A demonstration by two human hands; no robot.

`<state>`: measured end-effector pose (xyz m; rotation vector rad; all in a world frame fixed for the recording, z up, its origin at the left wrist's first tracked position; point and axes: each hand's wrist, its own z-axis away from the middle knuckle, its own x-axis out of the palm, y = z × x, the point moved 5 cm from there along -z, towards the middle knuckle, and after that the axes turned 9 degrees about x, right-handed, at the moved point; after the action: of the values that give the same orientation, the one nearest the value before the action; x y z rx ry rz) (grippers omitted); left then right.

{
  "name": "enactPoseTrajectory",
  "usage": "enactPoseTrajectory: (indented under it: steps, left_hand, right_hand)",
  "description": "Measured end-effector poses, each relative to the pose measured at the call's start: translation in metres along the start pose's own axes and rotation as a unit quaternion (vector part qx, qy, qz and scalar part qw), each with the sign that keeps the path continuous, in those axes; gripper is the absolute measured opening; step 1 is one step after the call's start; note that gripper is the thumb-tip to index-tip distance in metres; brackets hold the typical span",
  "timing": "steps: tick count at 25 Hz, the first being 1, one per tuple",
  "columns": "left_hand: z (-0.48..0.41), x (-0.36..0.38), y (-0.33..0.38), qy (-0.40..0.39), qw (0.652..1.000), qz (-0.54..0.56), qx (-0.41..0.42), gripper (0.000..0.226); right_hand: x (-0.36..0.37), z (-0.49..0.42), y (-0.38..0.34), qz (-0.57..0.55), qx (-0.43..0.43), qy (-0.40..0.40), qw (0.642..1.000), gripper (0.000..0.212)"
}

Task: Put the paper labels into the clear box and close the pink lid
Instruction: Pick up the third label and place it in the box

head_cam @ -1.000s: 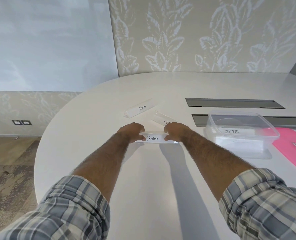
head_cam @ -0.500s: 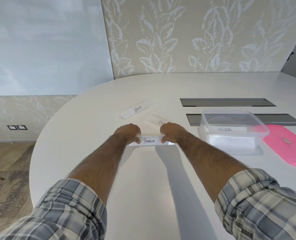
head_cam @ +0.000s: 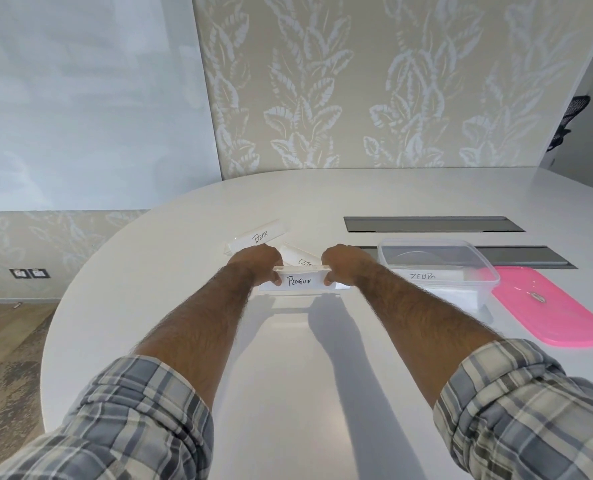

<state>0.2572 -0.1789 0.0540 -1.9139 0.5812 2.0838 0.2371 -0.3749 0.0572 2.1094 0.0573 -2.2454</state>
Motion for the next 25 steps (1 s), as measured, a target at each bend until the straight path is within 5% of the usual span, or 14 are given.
enactPoseTrajectory:
  steps: [25]
  left_hand:
    - [-0.086,-0.047,0.25,0.062,0.994,-0.004,0.086,0.042]
  right_hand:
    - [-0.069,0.072,0.252,-0.002,0.093,0.06,0.994,0.049]
